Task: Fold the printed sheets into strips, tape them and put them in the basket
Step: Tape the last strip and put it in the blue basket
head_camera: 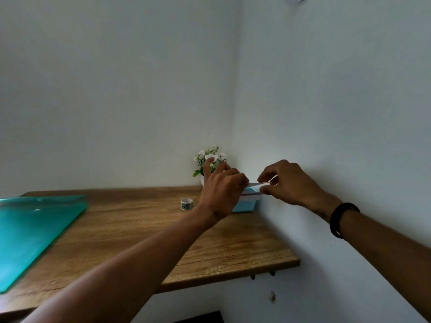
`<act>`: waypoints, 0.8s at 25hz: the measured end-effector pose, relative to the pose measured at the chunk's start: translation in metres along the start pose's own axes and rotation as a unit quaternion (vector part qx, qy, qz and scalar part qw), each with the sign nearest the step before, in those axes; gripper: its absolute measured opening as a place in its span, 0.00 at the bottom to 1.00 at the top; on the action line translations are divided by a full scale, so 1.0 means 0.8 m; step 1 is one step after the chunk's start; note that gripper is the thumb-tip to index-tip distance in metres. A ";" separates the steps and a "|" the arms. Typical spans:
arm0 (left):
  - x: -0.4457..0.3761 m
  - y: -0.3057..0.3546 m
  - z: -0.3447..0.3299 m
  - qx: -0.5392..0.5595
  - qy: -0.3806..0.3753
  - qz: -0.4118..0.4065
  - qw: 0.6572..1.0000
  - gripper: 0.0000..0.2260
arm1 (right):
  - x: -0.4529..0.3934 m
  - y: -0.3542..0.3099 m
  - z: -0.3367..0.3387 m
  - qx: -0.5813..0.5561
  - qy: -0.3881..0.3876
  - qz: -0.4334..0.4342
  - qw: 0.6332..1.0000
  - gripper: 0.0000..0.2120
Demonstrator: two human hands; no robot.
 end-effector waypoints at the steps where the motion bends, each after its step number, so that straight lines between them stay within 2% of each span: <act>1: -0.003 -0.003 -0.004 0.003 -0.009 0.004 1.000 0.02 | -0.003 0.003 -0.005 0.040 0.015 0.006 0.999 0.08; 3: -0.007 -0.005 -0.012 0.008 -0.031 0.002 0.999 0.03 | -0.009 0.007 -0.014 0.108 0.039 0.006 0.993 0.06; 8: -0.020 -0.016 -0.025 0.012 -0.076 0.009 0.997 0.06 | -0.037 0.004 -0.033 0.222 0.044 0.013 0.974 0.06; 12: -0.021 -0.031 -0.030 0.016 -0.075 -0.029 0.997 0.12 | -0.050 0.007 -0.048 0.240 0.030 0.008 0.970 0.05; 15: -0.014 -0.039 -0.033 0.007 -0.037 -0.070 0.997 0.07 | -0.046 0.009 -0.053 0.242 0.031 0.007 0.970 0.04; 20: -0.005 -0.036 -0.037 -0.023 -0.062 -0.115 0.991 0.08 | -0.037 0.015 -0.061 0.285 0.013 0.016 0.958 0.07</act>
Point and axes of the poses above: each hand's wrist, its own x-axis away from the middle knuckle, its own z-axis out of the back of the hand, y = z × x, the point moved 4 cm from there along -x, towards the middle knuckle, and after that the axes turned 13 degrees about -y, right-handed, at the moved point
